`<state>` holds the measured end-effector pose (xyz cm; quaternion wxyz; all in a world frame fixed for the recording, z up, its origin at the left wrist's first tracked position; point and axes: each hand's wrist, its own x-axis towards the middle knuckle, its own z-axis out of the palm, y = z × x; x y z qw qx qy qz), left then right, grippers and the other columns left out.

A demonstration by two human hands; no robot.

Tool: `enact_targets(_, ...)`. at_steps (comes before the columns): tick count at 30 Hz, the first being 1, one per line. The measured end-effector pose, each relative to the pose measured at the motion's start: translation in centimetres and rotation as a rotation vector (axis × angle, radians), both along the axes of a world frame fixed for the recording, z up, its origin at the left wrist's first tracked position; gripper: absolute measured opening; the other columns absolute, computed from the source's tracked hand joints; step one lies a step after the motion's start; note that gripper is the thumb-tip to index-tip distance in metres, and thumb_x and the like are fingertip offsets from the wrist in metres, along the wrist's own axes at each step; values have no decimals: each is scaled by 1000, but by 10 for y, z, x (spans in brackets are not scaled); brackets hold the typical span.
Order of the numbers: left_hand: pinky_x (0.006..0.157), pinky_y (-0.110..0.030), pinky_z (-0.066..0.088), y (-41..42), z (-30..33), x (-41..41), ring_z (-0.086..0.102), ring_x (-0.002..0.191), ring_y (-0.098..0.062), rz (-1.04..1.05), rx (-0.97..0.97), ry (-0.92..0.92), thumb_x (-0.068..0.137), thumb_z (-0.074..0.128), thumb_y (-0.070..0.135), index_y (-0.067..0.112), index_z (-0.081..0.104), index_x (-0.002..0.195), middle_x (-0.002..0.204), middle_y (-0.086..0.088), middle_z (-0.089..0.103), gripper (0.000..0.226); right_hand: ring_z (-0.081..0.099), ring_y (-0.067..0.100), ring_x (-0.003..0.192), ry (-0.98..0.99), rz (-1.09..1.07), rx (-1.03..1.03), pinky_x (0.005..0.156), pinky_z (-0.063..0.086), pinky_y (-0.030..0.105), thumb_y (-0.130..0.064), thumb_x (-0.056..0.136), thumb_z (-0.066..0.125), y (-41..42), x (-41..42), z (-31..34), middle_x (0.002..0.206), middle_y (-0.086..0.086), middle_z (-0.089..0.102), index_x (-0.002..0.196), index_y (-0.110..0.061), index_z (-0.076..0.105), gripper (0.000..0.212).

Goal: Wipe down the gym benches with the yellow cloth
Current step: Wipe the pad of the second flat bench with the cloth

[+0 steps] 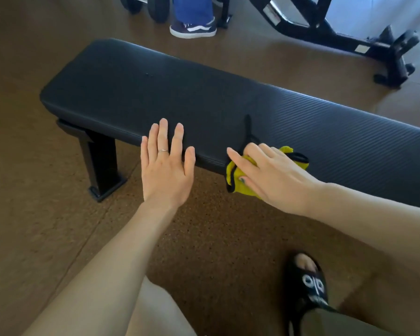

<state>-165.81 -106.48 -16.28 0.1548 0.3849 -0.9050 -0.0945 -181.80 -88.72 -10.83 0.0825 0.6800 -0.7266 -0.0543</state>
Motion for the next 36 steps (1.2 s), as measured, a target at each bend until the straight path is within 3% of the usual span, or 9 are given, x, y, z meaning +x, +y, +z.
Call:
enact_targets(8, 128, -45, 7, 6, -8, -12, 12, 157, -24, 101, -37, 140, 108, 26, 37, 19, 39, 155, 168, -8, 23, 52, 52, 28, 98, -119, 28, -104, 87, 46, 44, -39, 104, 28, -91, -27, -7, 122, 13, 52, 155, -11, 34, 58)
enact_targets(11, 127, -45, 11, 12, -1, -20, 22, 154, -27, 180, -29, 150, 107, 28, 35, 17, 48, 149, 163, -11, 34, 49, 50, 34, 110, -157, -181, -102, 93, 43, 46, -36, 108, 31, -131, -67, -5, 132, 16, 47, 158, -12, 28, 55)
enact_targets(14, 120, -49, 23, 9, 6, -28, 38, 143, -31, 230, -100, 111, 105, 32, 38, 17, 59, 134, 150, -12, 49, 44, 50, 35, 112, -173, -348, -148, 92, 42, 46, -34, 108, 34, -132, -58, -12, 134, 17, 46, 157, -12, 30, 54)
enact_targets(16, 108, -50, 30, 1, 12, -40, 47, 127, -32, 297, -119, 133, 104, 32, 38, 18, 62, 115, 132, -9, 57, 38, 52, 32, 104, -169, -277, -195, 86, 43, 45, -34, 106, 38, -100, -34, -14, 127, 15, 49, 154, -11, 34, 54)
enact_targets(21, 105, -45, 25, -12, 14, -68, 46, 115, -26, 561, 48, 359, 97, 39, 33, 21, 56, 93, 117, -3, 49, 21, 54, 28, 96, -217, -53, -113, 82, 46, 43, -36, 104, 35, -81, -43, -6, 117, 11, 51, 155, -13, 34, 56)
enact_targets(25, 109, -46, 26, -14, 7, -63, 45, 114, -24, 525, 39, 364, 96, 39, 30, 21, 55, 90, 117, -1, 47, 19, 51, 43, 114, -196, -299, -104, 93, 45, 49, -34, 108, 33, -147, -125, -6, 135, 23, 46, 158, -12, 29, 55)
enact_targets(28, 109, -46, 24, -15, 7, -65, 44, 116, -25, 523, 43, 344, 96, 39, 29, 21, 55, 91, 119, -2, 46, 19, 47, 41, 122, -230, -471, -83, 98, 41, 48, -34, 109, 30, -174, -154, -7, 141, 21, 41, 157, -12, 28, 53)
enact_targets(31, 109, -45, 23, -15, 5, -63, 44, 116, -25, 515, 29, 334, 96, 40, 29, 21, 54, 91, 120, -2, 46, 17, 47, 40, 122, -202, -537, -112, 97, 40, 48, -32, 108, 31, -163, -123, -5, 144, 20, 40, 157, -11, 28, 53)
enact_targets(36, 108, -47, 23, -15, 4, -63, 43, 114, -28, 506, 34, 322, 95, 42, 27, 20, 55, 90, 119, -5, 46, 16, 55, 32, 105, -216, -269, -176, 85, 44, 41, -31, 104, 45, -100, -38, -9, 132, 15, 51, 155, -11, 34, 56)
